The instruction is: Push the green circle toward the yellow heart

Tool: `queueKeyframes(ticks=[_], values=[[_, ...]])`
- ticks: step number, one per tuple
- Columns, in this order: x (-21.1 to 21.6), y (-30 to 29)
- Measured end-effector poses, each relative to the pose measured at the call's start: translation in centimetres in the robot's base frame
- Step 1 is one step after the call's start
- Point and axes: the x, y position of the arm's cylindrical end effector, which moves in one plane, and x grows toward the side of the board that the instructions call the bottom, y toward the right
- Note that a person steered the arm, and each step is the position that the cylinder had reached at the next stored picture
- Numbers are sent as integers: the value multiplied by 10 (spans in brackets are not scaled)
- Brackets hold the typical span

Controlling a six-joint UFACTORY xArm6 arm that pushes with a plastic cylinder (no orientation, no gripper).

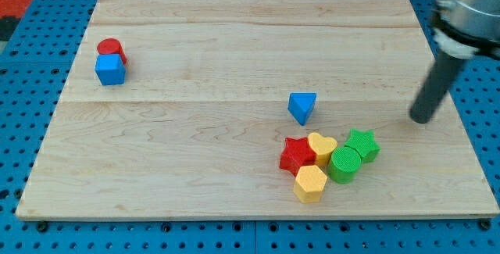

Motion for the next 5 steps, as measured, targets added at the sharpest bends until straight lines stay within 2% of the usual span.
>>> queueKeyframes(ticks=[1, 2, 3, 4, 5], values=[[51, -12], [69, -50], [40, -88], [4, -89], [-10, -127]])
